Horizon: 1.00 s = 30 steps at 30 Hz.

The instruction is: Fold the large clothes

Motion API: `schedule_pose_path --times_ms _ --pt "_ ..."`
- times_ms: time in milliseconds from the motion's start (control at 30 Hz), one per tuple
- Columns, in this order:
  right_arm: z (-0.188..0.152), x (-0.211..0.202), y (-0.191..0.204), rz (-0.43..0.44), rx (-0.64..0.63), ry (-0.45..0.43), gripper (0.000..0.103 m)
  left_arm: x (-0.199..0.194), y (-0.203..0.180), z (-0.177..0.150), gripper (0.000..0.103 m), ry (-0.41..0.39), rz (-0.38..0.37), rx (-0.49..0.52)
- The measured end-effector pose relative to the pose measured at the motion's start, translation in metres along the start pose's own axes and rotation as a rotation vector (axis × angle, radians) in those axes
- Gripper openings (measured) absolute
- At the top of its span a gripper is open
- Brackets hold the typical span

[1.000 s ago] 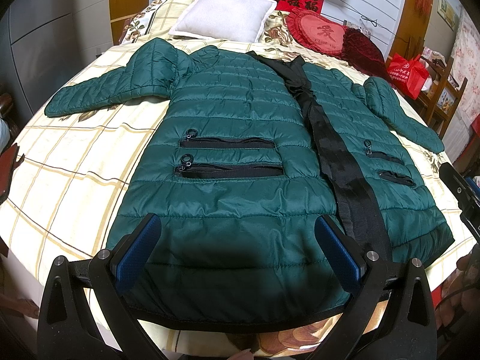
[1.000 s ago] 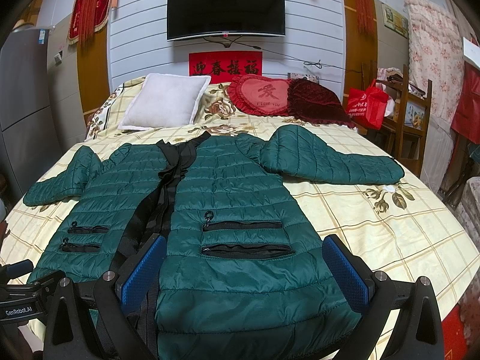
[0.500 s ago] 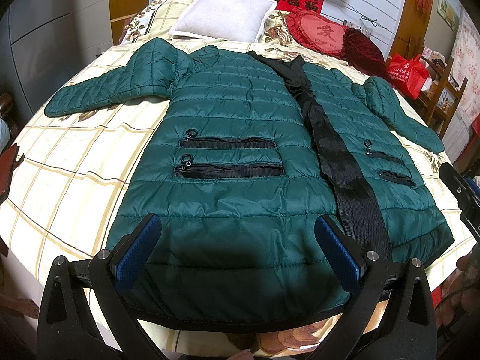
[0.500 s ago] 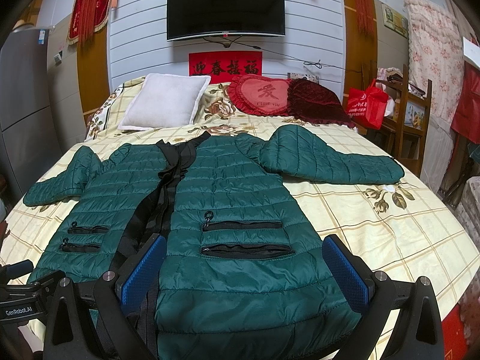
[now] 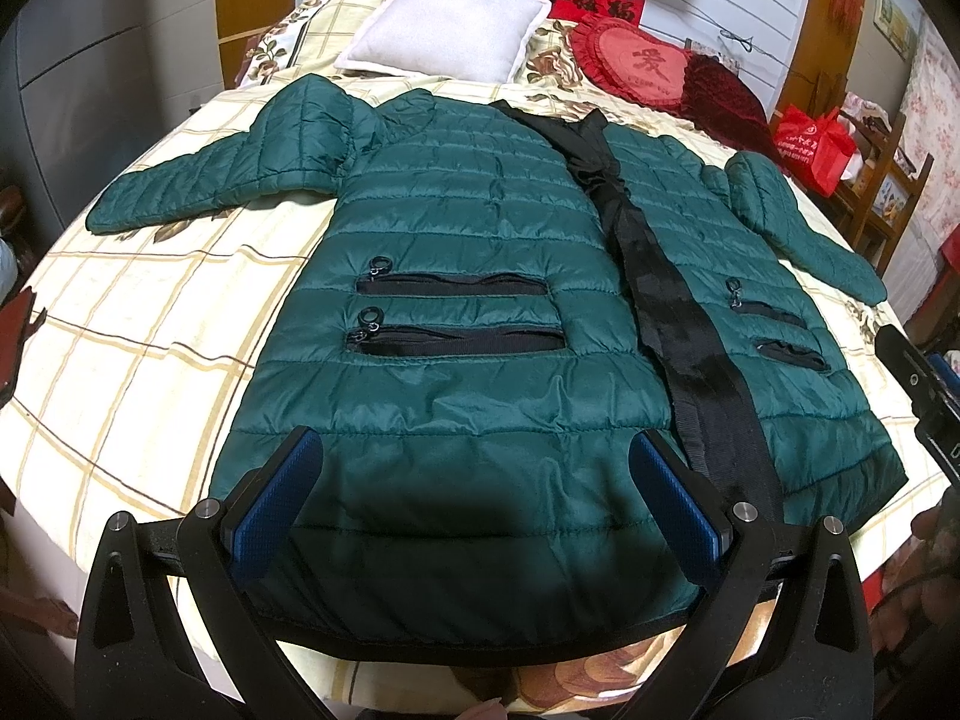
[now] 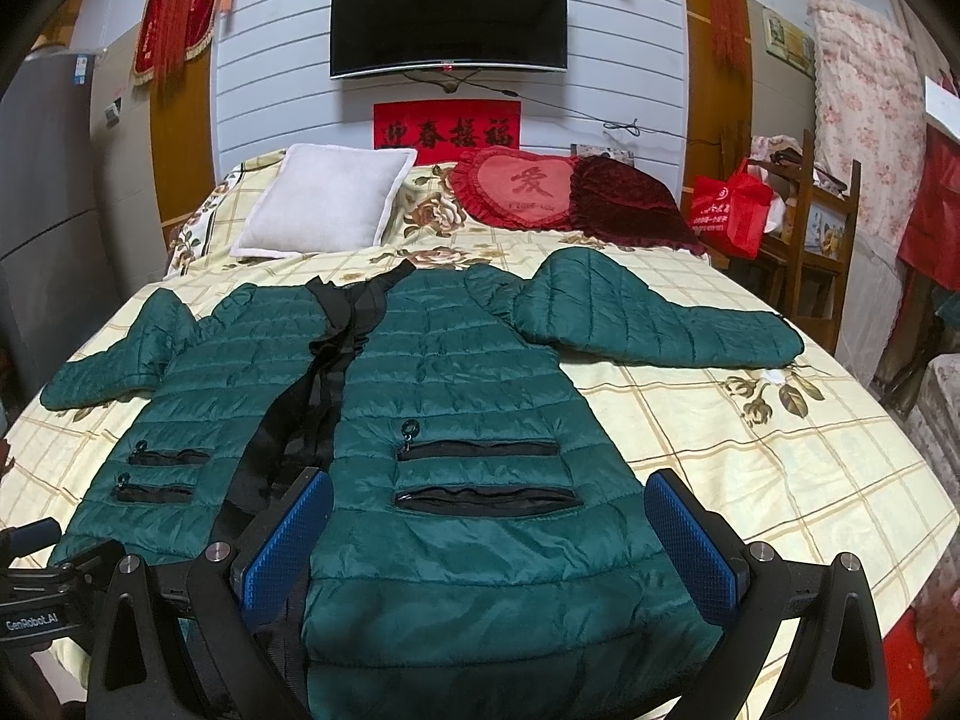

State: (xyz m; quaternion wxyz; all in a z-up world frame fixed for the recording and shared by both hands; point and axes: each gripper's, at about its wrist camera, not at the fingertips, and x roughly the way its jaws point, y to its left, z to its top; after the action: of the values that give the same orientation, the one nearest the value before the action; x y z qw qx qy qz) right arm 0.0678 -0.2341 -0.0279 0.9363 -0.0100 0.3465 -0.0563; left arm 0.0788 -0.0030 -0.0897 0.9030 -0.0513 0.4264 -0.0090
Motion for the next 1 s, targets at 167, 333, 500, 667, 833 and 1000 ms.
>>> schedule_pose_path --times_ms 167,333,500,667,833,1000 --pt "0.002 0.012 0.009 -0.045 -0.027 0.026 0.103 0.007 0.012 0.005 0.102 0.038 -0.082 -0.043" --pt "0.004 0.026 0.019 -0.075 -0.016 0.027 0.103 0.005 0.062 0.043 0.102 -0.062 0.020 -0.059" --pt "0.004 0.025 0.021 -0.069 -0.029 0.021 0.103 0.037 0.173 0.094 0.102 -0.035 0.023 -0.235" --pt "0.005 0.027 0.021 -0.069 -0.040 0.028 0.103 0.054 0.261 0.122 0.102 -0.084 0.161 -0.236" --pt "0.004 0.030 0.019 -0.067 -0.026 0.039 0.103 0.078 0.370 0.123 0.102 -0.038 0.198 -0.486" --pt "0.004 0.034 0.021 -0.072 -0.040 0.053 0.103 0.106 0.418 0.117 0.102 -0.003 0.117 -0.637"
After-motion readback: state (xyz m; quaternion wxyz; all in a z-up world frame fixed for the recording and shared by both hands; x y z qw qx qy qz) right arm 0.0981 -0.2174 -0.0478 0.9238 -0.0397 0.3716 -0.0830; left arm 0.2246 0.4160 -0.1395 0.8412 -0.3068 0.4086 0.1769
